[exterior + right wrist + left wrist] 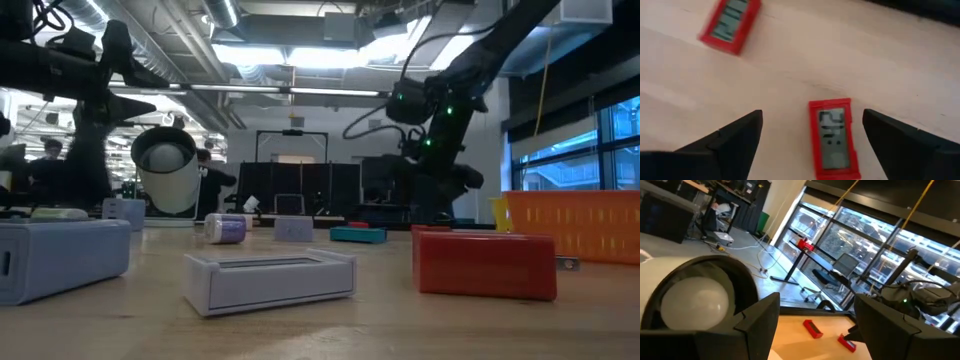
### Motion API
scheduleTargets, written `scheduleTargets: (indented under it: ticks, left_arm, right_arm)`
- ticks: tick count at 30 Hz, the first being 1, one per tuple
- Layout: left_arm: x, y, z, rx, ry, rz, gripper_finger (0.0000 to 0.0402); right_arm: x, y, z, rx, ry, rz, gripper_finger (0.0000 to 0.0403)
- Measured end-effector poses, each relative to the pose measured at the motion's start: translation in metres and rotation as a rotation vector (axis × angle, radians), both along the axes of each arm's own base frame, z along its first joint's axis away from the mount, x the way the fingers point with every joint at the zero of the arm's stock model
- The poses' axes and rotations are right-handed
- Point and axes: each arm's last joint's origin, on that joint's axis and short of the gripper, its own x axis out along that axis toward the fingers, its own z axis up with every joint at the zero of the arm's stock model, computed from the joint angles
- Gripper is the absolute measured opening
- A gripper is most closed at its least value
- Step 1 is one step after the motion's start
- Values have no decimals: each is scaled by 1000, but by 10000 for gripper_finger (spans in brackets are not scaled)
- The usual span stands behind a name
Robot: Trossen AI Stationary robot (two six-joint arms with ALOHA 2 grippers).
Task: Pick & Place Office items
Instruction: Put the bottom red digital timer into the yellow basket
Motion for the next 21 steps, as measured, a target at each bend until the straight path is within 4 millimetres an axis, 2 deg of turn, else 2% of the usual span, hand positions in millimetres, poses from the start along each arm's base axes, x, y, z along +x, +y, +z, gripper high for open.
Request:
scheduleTargets:
  ticks: [9, 21]
  left_arm:
    - [0, 0, 0, 10, 13, 3, 251]
    - [0, 0, 0, 5, 7, 4, 251]
  right_arm:
    - [-2, -13, -27, 35, 69, -19, 335]
    - [-3, -24, -30, 4, 52, -38, 313]
